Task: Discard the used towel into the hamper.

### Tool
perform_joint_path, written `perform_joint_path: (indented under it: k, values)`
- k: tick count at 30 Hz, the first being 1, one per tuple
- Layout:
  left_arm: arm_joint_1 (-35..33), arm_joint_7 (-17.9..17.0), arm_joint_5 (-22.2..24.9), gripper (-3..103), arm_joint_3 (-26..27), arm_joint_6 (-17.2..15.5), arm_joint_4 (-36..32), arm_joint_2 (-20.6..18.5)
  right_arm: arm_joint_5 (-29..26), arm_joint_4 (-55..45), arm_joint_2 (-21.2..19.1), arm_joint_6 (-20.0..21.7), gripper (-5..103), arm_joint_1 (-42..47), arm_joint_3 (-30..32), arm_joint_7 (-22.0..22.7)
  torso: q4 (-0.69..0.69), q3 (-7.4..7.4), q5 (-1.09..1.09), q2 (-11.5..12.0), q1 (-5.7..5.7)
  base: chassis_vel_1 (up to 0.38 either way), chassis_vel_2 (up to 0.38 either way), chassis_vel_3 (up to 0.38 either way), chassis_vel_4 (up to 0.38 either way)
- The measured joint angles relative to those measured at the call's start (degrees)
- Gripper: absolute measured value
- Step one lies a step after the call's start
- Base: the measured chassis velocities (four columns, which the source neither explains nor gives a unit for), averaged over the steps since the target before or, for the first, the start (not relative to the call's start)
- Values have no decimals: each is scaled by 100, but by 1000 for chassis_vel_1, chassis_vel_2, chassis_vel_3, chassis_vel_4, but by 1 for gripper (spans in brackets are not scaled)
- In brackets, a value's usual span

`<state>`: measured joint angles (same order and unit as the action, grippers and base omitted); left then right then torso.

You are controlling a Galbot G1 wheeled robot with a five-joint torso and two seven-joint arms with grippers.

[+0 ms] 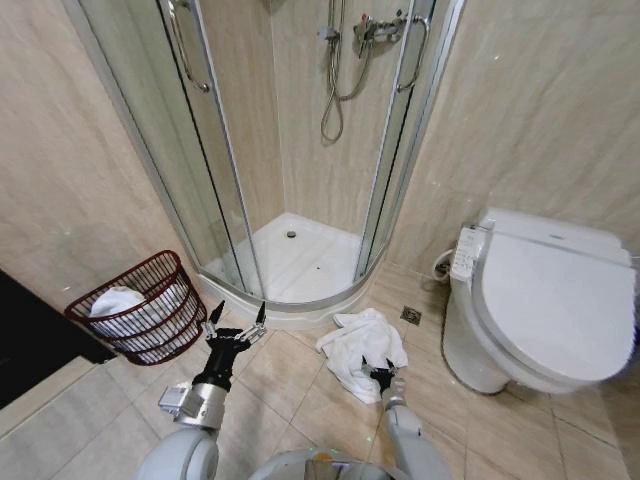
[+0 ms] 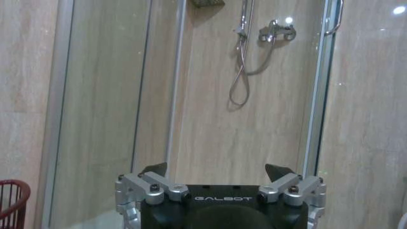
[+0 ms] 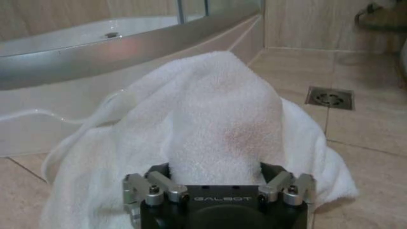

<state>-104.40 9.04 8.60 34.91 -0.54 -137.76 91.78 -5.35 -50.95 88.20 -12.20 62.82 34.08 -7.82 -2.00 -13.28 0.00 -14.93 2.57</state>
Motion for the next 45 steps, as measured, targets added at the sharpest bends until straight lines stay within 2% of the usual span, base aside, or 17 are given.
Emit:
perform_joint_path:
  k: [1,2,3,5,7,9,10,11,12,13,15,16,20,23,27,37,45]
  values:
    - [0,0,0,100,0,0,0,0,1,27,-4,-14,94,-16,2,-45,0,16,0,26,-10,0,0,0,0]
    - [0,0,0,100,0,0,0,0,16,44,-7,-28,84,-26,5,-94,0,30,0,50,-21,0,0,0,0]
    - [0,0,0,100,0,0,0,0,55,71,-8,-62,78,-41,12,-151,0,52,0,84,-33,0,0,0,0]
    - [0,0,0,100,0,0,0,0,89,97,-6,-99,78,-57,18,-184,0,79,0,118,-40,0,0,0,0]
    - [0,0,0,100,0,0,0,0,125,110,0,-132,66,-66,19,-206,0,119,0,167,-48,0,0,0,0]
    - [0,0,0,100,0,0,0,0,140,110,3,-143,66,-64,18,-210,0,135,0,185,-50,0,0,0,0]
    - [0,0,0,100,0,0,0,0,151,110,6,-154,56,-59,17,-210,0,142,0,193,-51,0,0,0,0]
    - [0,0,0,100,0,0,0,0,165,108,9,-170,50,-48,16,-210,0,149,0,200,-52,0,0,0,0]
    - [0,0,0,100,0,0,0,0,165,108,9,-170,50,-48,16,-210,0,149,0,200,-52,0,0,0,0]
    - [0,0,0,100,0,0,0,0,174,103,9,-188,44,-36,16,-211,0,152,0,202,-52,0,0,0,0]
    - [0,0,0,100,0,0,0,0,172,63,10,-216,44,-2,18,-253,0,152,0,202,-52,0,0,0,0]
    - [0,0,0,100,0,0,0,0,168,29,10,-223,34,19,18,-273,0,152,0,202,-51,0,0,0,0]
    - [0,0,0,100,0,0,0,0,173,-62,10,-254,25,72,16,-303,0,149,0,198,-50,0,0,0,0]
    - [0,0,0,100,0,0,0,0,410,-253,8,-410,16,187,30,-306,0,142,1,185,-45,0,0,0,0]
    - [0,0,0,100,0,0,0,0,879,-597,-7,-735,16,431,90,-292,0,135,1,176,-42,0,0,0,0]
    - [0,0,0,100,0,0,0,0,1097,-1615,-37,-1595,16,1136,294,-240,0,124,1,160,-37,0,0,0,0]
    - [0,0,0,100,0,0,0,0,905,-3196,-99,-1708,16,1812,398,-242,0,119,1,151,-34,0,0,0,0]
